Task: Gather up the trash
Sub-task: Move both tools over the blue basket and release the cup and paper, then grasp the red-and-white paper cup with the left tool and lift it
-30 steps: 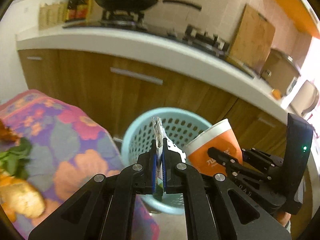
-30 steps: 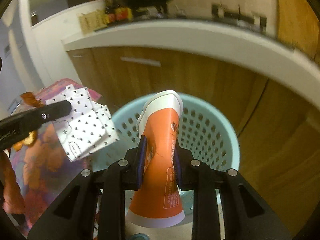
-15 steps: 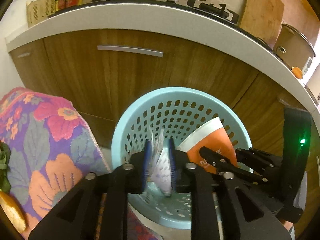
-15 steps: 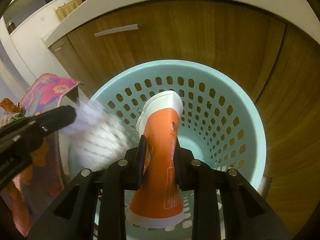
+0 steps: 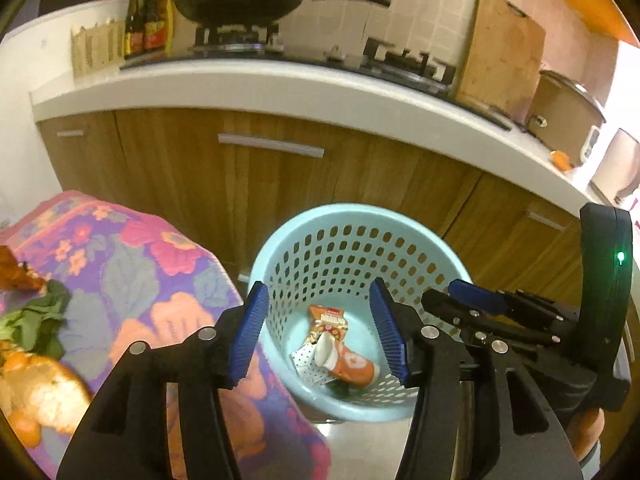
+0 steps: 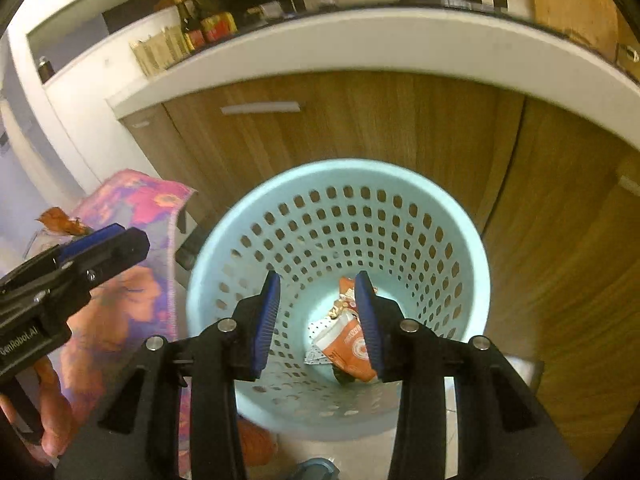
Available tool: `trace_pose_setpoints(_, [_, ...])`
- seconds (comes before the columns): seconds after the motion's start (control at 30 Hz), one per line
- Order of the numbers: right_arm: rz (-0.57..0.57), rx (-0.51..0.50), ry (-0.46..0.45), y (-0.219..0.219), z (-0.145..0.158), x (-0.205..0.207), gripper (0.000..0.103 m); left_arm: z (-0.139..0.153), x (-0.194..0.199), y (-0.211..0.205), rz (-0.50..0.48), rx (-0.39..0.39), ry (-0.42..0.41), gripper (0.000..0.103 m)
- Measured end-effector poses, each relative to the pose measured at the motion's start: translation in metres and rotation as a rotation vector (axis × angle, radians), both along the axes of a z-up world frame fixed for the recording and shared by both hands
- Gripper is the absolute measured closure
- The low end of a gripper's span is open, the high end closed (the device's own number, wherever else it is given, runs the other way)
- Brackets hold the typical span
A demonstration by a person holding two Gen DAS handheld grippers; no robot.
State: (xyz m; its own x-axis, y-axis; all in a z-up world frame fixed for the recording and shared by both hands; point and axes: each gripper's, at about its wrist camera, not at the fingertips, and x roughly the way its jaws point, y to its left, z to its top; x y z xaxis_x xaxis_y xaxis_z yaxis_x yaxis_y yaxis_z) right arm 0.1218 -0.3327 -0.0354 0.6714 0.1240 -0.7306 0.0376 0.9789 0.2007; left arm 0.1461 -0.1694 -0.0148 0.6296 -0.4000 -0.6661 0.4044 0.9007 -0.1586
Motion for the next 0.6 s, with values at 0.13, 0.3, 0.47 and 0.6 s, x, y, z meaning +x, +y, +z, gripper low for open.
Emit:
trace_pose_setpoints(0.13, [0.021,-0.025,-0.048,0.014,0.024,-0.012,0.068,0.022,-0.027,0.017,0.014,-0.016,-0.081,0.043])
trace_pose_setpoints(0.3, [0.058,-0.059,-0.123,0.036,0.055,-0.031,0.068,0.045,-0.054,0.039,0.054,-0.002,-0.165,0.037])
trace_pose_setpoints(0.47, [0.118,-0.073,-0.170,0.065,0.072,-0.041,0.068,0.070,-0.082,0.080,0.147,-0.003,-0.253,0.032])
trace_pose_setpoints(0.6, [0.176,-0.086,-0.206,0.093,0.079,-0.046,0.066,0.080,-0.102,0.124,0.237,-0.018,-0.278,0.031])
